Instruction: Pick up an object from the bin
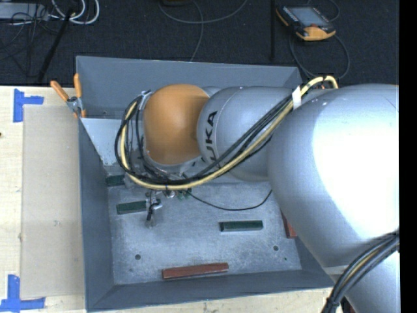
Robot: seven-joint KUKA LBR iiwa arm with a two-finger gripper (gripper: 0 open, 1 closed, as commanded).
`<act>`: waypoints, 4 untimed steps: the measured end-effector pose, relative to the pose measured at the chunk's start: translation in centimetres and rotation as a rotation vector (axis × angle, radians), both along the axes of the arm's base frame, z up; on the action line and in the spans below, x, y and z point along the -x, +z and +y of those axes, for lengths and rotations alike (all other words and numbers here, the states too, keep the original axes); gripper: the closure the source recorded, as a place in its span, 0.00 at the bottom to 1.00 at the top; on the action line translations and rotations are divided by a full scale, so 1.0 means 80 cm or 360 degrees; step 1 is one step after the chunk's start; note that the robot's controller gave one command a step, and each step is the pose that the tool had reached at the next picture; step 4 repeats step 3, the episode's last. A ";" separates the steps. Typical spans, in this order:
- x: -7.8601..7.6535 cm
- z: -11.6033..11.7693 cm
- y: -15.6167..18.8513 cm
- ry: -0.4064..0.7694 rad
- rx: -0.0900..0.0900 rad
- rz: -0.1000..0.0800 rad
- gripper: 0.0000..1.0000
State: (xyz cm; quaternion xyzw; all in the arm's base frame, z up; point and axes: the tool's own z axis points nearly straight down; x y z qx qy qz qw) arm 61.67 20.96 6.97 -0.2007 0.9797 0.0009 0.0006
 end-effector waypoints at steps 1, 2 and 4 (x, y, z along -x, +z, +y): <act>-0.001 -0.004 0.001 -0.0012 0.0001 0.0000 1.00; 0.004 -0.013 0.162 0.0008 -0.0001 -0.0013 1.00; 0.029 -0.041 0.265 0.0369 0.0001 -0.0010 1.00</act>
Offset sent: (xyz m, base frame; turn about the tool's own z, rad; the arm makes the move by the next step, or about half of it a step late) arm 0.0000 0.0000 0.0000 0.0000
